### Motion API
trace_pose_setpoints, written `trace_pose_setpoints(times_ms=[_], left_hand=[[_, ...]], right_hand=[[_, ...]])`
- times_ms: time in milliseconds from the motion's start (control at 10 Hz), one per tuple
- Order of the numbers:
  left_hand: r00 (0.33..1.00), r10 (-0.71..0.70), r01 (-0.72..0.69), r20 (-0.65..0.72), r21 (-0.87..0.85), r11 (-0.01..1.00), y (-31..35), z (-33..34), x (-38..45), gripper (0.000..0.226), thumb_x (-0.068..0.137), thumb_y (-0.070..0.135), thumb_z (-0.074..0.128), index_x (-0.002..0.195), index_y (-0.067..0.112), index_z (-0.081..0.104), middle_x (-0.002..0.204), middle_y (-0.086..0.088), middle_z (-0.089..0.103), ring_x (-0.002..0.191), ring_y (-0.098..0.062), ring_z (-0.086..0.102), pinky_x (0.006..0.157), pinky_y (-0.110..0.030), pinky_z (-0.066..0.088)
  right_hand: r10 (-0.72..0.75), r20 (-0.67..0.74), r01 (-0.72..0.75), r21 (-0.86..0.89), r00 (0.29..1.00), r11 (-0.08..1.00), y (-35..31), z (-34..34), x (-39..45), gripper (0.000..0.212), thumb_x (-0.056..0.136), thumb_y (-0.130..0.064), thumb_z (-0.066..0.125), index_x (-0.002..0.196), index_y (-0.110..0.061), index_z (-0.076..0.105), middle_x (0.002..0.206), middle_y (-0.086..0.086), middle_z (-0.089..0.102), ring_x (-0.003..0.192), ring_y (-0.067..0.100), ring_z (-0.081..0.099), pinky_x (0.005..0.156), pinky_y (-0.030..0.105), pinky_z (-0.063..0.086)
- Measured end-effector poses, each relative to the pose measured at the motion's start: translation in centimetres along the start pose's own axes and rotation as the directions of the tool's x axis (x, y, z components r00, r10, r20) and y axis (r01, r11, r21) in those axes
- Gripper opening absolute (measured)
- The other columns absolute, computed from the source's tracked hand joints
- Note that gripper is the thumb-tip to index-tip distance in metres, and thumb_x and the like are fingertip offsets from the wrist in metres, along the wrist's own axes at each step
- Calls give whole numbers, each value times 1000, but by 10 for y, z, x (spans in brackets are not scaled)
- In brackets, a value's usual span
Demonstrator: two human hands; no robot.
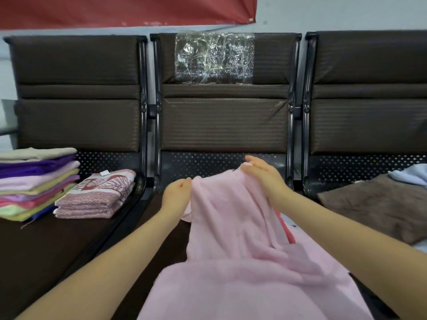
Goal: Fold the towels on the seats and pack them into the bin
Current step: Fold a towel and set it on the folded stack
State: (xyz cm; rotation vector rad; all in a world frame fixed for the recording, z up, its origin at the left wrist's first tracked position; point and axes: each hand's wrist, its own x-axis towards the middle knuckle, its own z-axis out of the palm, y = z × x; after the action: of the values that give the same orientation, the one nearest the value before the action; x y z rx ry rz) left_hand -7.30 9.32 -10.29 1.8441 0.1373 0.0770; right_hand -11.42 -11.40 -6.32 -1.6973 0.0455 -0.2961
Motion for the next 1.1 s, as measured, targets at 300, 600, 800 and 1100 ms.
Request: trace_pose_setpoints(times_ms=[300, 600, 800, 1100], left_hand=[[974, -113, 63, 196, 247, 967, 7, -21, -30, 28, 96, 25, 48, 104, 6, 66, 96, -8, 67, 88, -25, 60, 79, -34, 48], [847, -161, -261, 506, 661, 704, -37, -25, -47, 43, 96, 43, 44, 72, 10, 57, 75, -4, 57, 71, -19, 52, 67, -32, 43], [877, -76, -149, 474, 419, 896, -35, 23, -44, 26, 91, 41, 54, 83, 16, 57, 78, -2, 61, 68, -20, 56, 65, -32, 52], [886, -178, 93, 428, 213, 973, -13, 43, -36, 41, 92, 57, 47, 83, 21, 64, 77, 3, 62, 66, -13, 56, 59, -22, 43]], right_hand=[[273, 130, -246, -189, 953, 951, -8, -36, -22, 17, 84, -20, 67, 68, -17, 60, 71, 4, 58, 66, 16, 53, 62, 28, 38], [495, 332, -124, -720, 803, 683, 10, -38, -33, 21, 90, -36, 63, 75, -21, 60, 76, -3, 57, 71, 15, 53, 65, 24, 43], [249, 95, -55, -844, 964, 533, 52, -49, -2, 40, 86, -38, 64, 120, -19, 56, 106, 0, 57, 94, 16, 52, 78, 26, 40], [-20, 185, 105, -458, 982, 883, 28, -32, -8, 21, 90, -18, 65, 72, -9, 62, 68, -4, 52, 63, 5, 43, 63, 23, 37]])
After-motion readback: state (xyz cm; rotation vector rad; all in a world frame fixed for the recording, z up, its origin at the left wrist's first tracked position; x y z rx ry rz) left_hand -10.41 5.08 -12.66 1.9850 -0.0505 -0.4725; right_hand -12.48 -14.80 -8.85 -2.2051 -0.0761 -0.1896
